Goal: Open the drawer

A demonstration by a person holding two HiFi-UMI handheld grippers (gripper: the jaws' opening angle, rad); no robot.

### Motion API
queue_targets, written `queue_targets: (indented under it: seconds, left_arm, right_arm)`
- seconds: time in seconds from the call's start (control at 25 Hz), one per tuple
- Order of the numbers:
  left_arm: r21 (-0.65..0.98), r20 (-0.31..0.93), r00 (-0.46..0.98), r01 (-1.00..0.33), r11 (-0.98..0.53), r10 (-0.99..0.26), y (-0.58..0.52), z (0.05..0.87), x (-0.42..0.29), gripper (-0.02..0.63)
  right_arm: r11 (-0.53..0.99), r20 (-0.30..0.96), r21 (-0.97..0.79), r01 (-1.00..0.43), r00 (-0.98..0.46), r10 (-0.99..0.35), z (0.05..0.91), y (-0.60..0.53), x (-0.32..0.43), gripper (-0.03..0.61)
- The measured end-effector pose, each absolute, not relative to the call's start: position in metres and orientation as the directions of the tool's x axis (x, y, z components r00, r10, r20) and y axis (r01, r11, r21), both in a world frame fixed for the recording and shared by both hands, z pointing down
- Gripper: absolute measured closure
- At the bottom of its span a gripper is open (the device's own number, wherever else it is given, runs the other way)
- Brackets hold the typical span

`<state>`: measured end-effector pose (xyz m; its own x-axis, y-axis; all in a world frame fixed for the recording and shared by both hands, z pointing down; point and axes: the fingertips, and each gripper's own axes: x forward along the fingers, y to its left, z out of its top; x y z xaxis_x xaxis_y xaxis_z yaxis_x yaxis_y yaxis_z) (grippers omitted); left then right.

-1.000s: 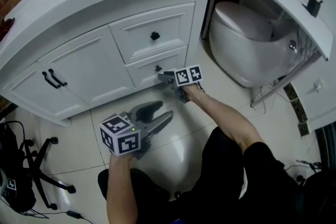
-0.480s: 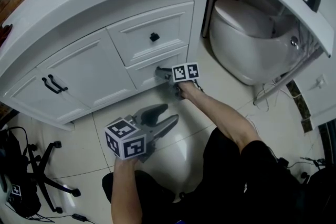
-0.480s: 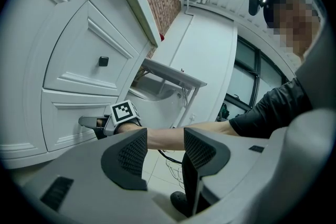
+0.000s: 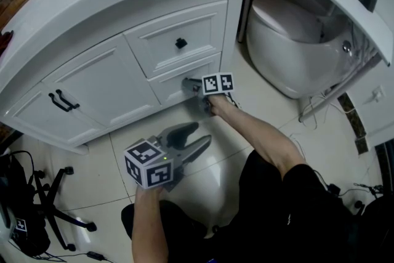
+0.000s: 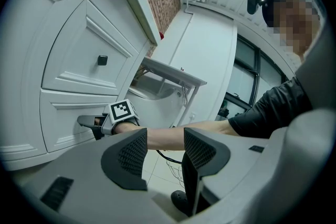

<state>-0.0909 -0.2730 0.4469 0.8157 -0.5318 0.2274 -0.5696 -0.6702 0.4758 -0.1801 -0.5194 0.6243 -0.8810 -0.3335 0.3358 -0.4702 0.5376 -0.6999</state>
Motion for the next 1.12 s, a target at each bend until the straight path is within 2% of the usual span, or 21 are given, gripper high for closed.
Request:
queue_targets:
  seconds: [0.04,1.12]
  left_arm:
    - [0.476,0.228,0.816,-0.57,-0.67,-0.532,-0.2729,0.447,-0.0907,0.399]
    - [0.465,0.226,0.812,-0.576,-0.672,-0.539,-0.2688,0.442,-0.0934,0.399]
  right_arm:
    - [0.536,0.333,-0.704,-0.466,-0.883,-0.331,0.6237,-0.5187,-0.181,0.417]
    - [0.534,0.339,-0.714,-0.453,-0.891,-0.301,0.6238,-0.5158,-0.1795,0.433]
